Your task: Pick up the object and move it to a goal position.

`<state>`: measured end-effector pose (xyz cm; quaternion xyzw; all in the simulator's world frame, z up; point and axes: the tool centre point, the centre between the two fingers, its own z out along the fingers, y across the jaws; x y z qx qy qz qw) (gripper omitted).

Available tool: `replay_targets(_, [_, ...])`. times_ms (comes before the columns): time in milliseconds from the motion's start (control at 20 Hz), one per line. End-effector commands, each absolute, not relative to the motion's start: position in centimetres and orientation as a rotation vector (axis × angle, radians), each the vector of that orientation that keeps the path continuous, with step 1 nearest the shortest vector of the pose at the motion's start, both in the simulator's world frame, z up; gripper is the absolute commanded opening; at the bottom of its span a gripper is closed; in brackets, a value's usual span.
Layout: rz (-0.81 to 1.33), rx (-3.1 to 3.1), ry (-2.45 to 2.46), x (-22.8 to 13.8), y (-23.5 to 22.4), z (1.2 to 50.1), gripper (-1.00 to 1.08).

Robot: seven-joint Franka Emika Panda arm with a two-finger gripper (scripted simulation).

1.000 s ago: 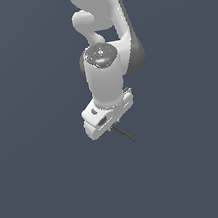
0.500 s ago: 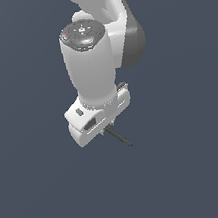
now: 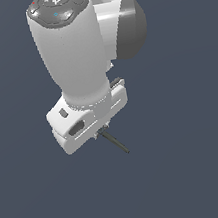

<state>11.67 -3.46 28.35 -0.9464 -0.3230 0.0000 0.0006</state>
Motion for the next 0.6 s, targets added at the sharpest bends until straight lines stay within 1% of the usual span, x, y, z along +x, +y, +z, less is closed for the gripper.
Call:
replay_targets(0, [-0.001, -2.972, -1.015, 12.3, -3.8, 29.2, -1.00])
replay_targets(550, [0.000, -2.973, -1.014, 13.8, -4.5, 31.1, -1.00])
